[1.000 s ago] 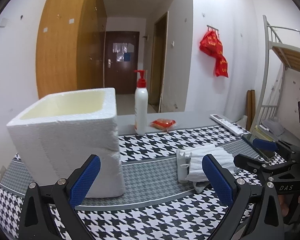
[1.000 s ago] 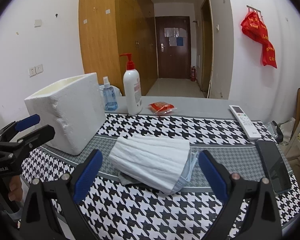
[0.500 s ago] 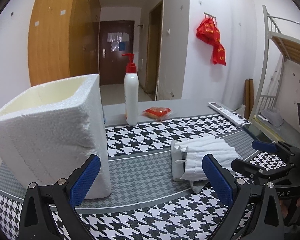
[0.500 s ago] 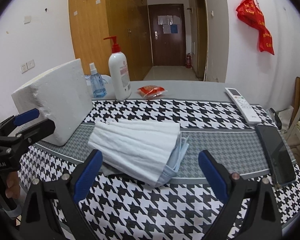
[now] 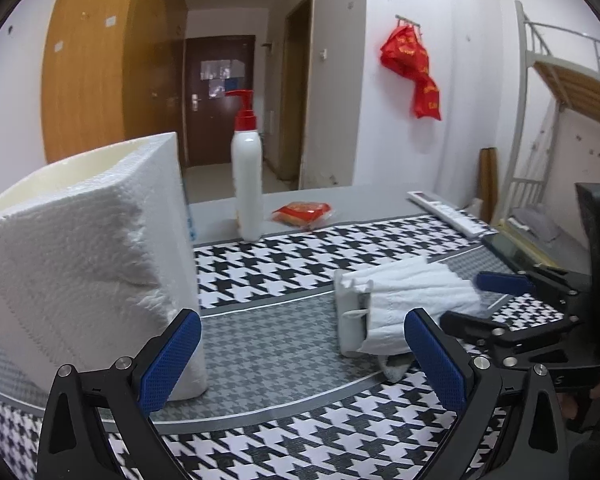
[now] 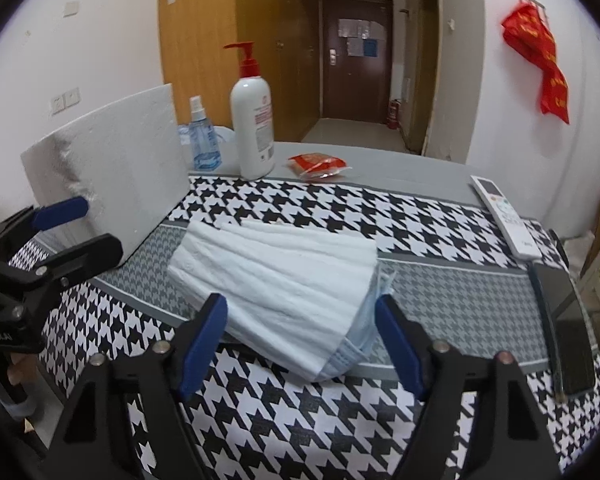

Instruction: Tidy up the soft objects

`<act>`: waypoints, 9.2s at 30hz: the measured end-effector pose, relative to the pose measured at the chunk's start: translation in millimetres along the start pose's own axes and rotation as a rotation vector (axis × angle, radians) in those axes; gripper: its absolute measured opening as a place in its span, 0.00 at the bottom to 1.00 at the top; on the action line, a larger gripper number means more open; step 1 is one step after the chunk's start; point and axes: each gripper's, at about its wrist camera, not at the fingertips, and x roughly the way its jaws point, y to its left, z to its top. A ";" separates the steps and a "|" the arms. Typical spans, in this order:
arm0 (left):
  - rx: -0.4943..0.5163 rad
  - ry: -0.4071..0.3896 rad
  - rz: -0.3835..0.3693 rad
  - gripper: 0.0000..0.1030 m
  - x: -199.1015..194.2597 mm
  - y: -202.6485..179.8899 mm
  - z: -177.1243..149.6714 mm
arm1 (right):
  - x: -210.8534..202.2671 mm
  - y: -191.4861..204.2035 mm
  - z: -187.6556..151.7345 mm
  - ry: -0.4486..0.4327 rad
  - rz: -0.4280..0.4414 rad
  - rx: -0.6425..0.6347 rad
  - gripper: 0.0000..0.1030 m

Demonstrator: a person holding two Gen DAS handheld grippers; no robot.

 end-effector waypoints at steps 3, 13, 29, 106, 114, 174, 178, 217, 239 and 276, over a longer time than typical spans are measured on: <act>-0.013 0.009 -0.012 0.99 2.7 1.5 -0.5 | 4.8 2.6 1.1 0.013 -0.006 -0.018 0.72; -0.004 0.012 -0.064 0.99 7.9 -3.0 -5.1 | 16.3 4.7 -1.9 0.048 0.004 -0.040 0.39; -0.027 0.001 -0.080 0.99 3.4 -0.7 -11.9 | -20.1 7.8 2.0 -0.013 0.007 -0.046 0.07; 0.248 0.228 -0.225 0.52 28.1 -148.4 -47.5 | -99.0 -111.3 -85.4 -0.033 -0.206 0.305 0.07; 0.237 0.234 -0.205 0.23 34.0 -145.4 -48.0 | -98.0 -105.2 -87.5 -0.035 -0.173 0.281 0.57; 0.080 0.104 -0.137 0.20 -30.7 -69.9 -47.4 | -39.9 -59.0 -66.2 0.095 -0.142 0.086 0.09; 0.079 0.080 -0.129 0.20 -40.2 -65.7 -45.5 | -50.3 -49.1 -59.6 0.061 -0.128 0.071 0.09; 0.075 -0.099 0.024 0.20 -89.2 -19.5 11.3 | -94.4 2.9 3.0 -0.170 -0.016 0.050 0.09; 0.092 -0.221 0.117 0.20 -106.4 1.4 49.0 | -105.3 24.5 40.8 -0.282 0.028 0.042 0.09; -0.021 -0.234 0.291 0.20 -114.8 72.5 62.2 | -71.6 86.7 90.4 -0.296 0.207 -0.049 0.09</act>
